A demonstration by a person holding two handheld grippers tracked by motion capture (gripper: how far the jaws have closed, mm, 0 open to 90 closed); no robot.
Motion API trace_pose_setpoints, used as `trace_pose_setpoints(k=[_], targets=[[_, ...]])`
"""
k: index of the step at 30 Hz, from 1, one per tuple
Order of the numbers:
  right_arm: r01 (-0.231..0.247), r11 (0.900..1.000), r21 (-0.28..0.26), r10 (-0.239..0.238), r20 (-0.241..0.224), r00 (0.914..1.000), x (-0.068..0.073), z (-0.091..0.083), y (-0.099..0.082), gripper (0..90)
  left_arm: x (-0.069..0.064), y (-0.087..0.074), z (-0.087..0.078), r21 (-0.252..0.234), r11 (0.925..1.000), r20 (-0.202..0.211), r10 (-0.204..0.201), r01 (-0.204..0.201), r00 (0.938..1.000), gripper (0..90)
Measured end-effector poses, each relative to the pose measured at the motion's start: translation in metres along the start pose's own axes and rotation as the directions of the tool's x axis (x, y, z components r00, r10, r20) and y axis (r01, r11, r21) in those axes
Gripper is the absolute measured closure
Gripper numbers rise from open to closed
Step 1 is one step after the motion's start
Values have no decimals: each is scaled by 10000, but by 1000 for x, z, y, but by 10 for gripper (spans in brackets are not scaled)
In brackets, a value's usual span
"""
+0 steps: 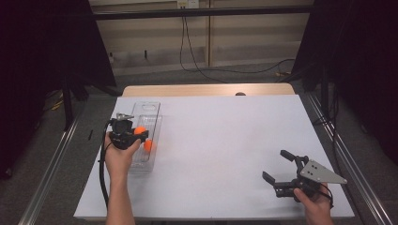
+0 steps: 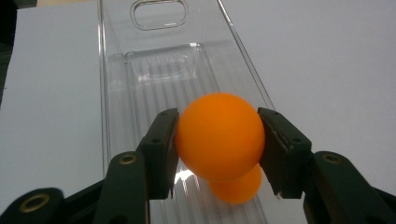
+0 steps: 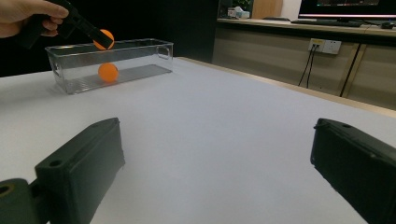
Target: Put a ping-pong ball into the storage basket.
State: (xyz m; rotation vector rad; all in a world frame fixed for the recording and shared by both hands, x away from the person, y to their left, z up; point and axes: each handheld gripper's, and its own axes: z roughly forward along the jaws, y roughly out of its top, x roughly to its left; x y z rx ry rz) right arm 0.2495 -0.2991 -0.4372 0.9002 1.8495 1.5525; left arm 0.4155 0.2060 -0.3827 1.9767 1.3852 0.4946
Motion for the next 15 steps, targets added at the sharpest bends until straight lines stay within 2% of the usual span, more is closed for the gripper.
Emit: trace_pose_setpoints(k=[15], targets=[[10,10000,26,-10,-8,10000,0,0,0,20,1,-2,4,120,9999,-219,-8,10,9998,508]])
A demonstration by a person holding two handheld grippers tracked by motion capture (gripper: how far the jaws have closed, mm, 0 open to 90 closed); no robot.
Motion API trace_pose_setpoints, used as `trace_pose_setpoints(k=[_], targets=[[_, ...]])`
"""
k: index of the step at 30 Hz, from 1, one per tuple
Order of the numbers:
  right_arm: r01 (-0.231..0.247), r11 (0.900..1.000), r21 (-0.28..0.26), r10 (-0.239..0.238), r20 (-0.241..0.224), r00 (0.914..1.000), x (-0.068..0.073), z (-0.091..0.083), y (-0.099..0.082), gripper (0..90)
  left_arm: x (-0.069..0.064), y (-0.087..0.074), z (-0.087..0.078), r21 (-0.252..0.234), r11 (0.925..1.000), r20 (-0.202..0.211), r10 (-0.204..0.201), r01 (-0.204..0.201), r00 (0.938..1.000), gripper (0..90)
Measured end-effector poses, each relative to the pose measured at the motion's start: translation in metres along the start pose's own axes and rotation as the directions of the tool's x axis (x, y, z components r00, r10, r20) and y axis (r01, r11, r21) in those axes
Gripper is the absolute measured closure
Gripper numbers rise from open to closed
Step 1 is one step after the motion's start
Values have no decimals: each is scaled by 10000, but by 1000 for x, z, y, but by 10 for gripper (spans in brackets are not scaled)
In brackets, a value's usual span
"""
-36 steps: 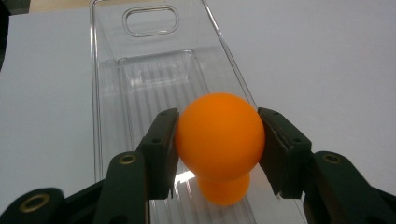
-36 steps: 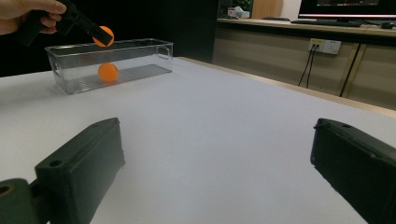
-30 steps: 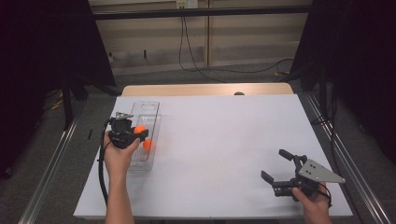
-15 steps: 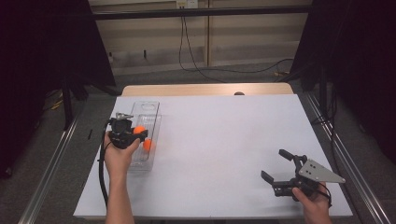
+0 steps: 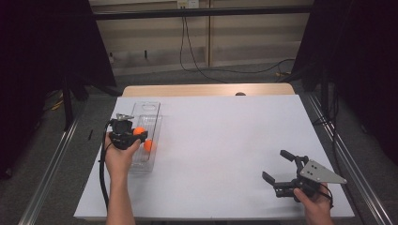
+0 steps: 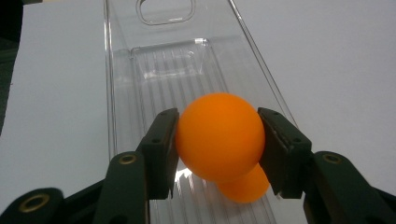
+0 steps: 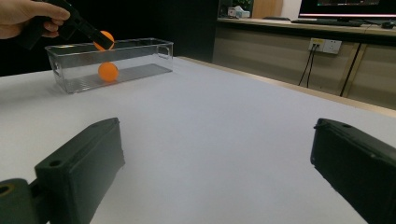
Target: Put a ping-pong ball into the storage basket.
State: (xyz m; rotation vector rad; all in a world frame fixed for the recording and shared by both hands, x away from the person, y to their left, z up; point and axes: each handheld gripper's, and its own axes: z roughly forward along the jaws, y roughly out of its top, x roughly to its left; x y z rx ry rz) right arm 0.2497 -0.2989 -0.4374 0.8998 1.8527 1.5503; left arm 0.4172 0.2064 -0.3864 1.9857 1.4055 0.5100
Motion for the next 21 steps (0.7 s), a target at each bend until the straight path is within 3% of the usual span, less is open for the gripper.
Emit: trace_pose_setpoints(k=[21], targets=[[3,10000,-1,-3,0,10000,0,0,0,20,0,0,2,-47,10000,-134,71,-72,9999,506]])
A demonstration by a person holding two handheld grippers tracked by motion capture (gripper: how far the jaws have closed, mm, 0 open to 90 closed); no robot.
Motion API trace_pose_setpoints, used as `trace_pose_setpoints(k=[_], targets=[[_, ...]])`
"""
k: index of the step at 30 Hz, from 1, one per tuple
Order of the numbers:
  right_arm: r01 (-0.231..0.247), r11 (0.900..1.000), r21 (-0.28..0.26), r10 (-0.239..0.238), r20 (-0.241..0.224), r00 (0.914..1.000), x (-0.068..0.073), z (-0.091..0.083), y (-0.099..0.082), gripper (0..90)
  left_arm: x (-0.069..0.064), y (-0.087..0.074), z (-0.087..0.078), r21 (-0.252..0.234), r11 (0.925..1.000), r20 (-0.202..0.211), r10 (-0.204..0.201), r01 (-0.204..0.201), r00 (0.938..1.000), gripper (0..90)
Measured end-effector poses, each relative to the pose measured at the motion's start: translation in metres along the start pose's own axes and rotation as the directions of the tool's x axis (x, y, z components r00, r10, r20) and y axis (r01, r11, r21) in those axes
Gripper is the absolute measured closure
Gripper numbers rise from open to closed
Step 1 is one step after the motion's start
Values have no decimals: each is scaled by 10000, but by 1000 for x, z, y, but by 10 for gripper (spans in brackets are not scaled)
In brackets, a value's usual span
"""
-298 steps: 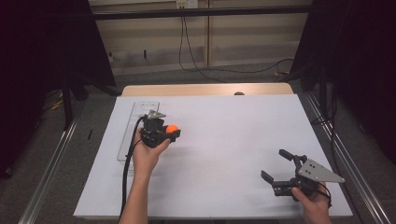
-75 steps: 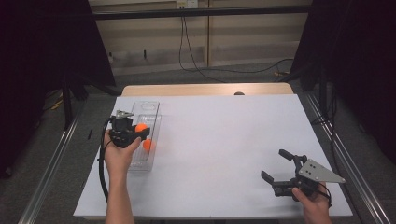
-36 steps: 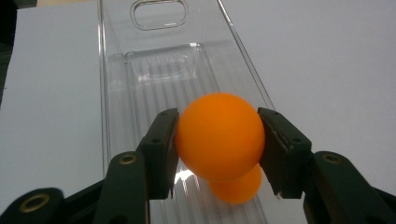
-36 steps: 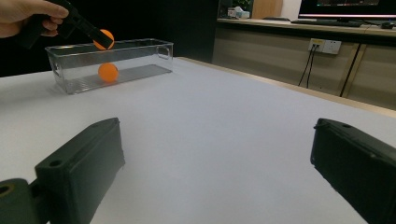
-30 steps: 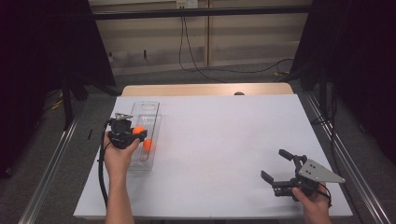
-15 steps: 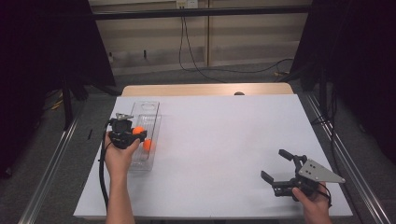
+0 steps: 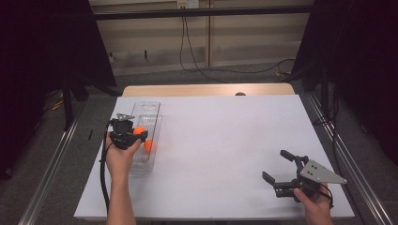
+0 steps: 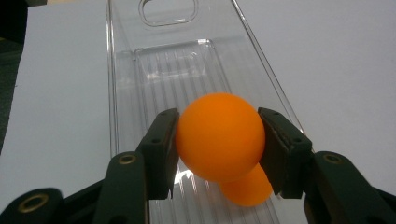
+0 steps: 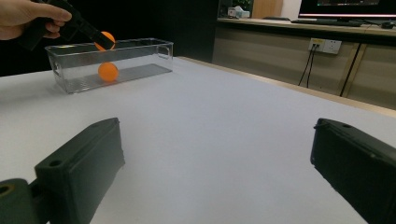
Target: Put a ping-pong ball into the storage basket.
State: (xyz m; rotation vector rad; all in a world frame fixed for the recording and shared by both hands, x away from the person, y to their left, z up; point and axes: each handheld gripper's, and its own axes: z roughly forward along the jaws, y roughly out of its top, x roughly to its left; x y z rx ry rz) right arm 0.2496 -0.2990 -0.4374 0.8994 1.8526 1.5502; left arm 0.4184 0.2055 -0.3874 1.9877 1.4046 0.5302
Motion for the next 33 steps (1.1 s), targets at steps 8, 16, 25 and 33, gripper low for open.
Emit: trace_pose_setpoints(k=[8,16,25,33], targets=[[3,10000,-10,-3,-3,10000,0,0,0,20,0,0,-2,-112,9998,-45,-136,136,9999,448],[16,10000,-32,-16,-1,10000,-1,0,0,20,-1,0,-5,-342,9990,-16,-280,280,9996,369],[-83,9999,-69,83,41,10000,-2,-2,0,20,-4,1,-10,-633,9975,174,-314,325,9994,294],[-102,9999,-101,102,26,9999,-1,-3,0,20,-8,1,-16,-912,9949,505,-383,428,9980,218]])
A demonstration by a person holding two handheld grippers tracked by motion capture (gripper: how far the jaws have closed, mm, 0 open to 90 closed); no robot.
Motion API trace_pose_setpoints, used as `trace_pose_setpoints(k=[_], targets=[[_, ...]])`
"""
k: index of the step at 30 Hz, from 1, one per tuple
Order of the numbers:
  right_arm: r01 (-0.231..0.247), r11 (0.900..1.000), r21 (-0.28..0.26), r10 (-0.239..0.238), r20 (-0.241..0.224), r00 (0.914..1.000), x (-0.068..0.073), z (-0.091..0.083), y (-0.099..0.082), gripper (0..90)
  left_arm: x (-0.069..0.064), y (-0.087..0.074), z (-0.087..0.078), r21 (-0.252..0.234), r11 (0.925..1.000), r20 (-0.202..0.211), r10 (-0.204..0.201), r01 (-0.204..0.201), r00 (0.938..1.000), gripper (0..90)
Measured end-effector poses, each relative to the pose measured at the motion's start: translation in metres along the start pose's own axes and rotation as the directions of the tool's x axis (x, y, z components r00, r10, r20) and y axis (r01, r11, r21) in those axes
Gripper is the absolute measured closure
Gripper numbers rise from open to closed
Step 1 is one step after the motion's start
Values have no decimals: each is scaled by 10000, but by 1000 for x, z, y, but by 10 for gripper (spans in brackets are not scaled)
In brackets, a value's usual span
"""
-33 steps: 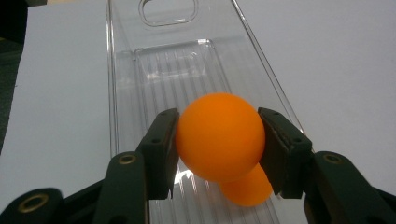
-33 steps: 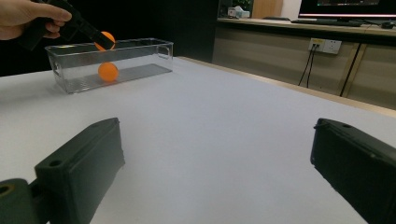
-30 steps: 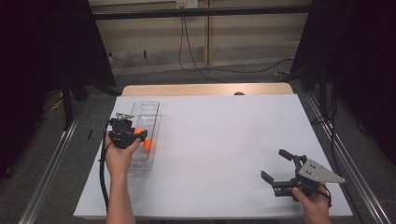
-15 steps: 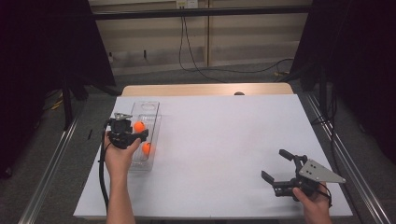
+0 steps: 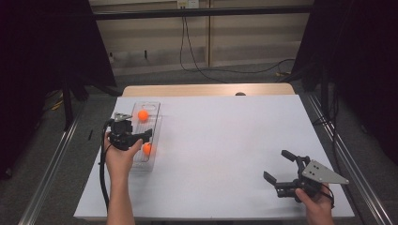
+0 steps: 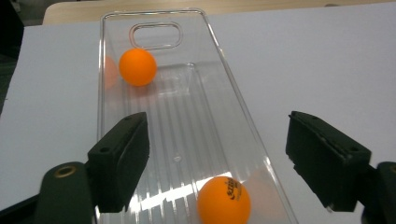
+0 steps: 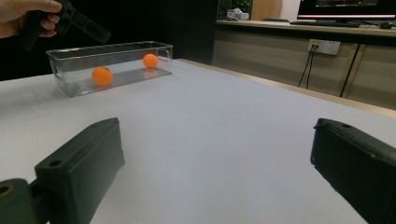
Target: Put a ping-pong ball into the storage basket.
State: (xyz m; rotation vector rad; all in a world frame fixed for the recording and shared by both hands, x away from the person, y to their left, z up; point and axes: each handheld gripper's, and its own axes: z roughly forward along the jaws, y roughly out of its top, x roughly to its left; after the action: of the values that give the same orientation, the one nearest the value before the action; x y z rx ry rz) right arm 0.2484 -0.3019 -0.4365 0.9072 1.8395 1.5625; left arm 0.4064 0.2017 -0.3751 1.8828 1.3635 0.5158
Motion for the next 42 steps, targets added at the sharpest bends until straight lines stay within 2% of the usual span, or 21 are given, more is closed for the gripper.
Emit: trace_pose_setpoints(k=[6,12,18,24,30,32,33,36,42], targets=[[24,10000,-18,-24,67,10000,-1,-2,0,20,-5,1,-4,-381,9992,359,-116,130,9993,162],[35,10000,28,-35,101,9999,1,-2,0,20,-12,-2,-13,-570,9984,499,81,-53,9987,118],[1,10000,47,-1,87,10000,1,-2,0,20,-15,-9,-20,-1225,9925,1105,118,18,9938,94],[-20,10000,27,20,90,10000,0,-2,0,20,-18,-14,-22,-1342,9908,1122,333,-180,9931,78],[-5,10000,43,5,116,9999,0,-2,-1,20,-19,-24,-23,-1460,9891,1495,425,-204,9878,57],[4,10000,50,-4,123,9999,0,-2,-1,20,-19,-28,-22,-1552,9878,1735,364,-91,9842,55],[0,10000,45,0,119,9999,0,-2,0,20,-19,-30,-23,-1612,9867,1703,493,-215,9842,55],[19,10000,55,-20,133,9999,0,-2,-1,20,-19,-34,-26,-1836,9827,1752,591,-264,9828,48],[-4,10000,80,3,121,9999,1,-1,-1,20,-18,-41,-32,-2262,9741,2019,543,-74,9779,48]])
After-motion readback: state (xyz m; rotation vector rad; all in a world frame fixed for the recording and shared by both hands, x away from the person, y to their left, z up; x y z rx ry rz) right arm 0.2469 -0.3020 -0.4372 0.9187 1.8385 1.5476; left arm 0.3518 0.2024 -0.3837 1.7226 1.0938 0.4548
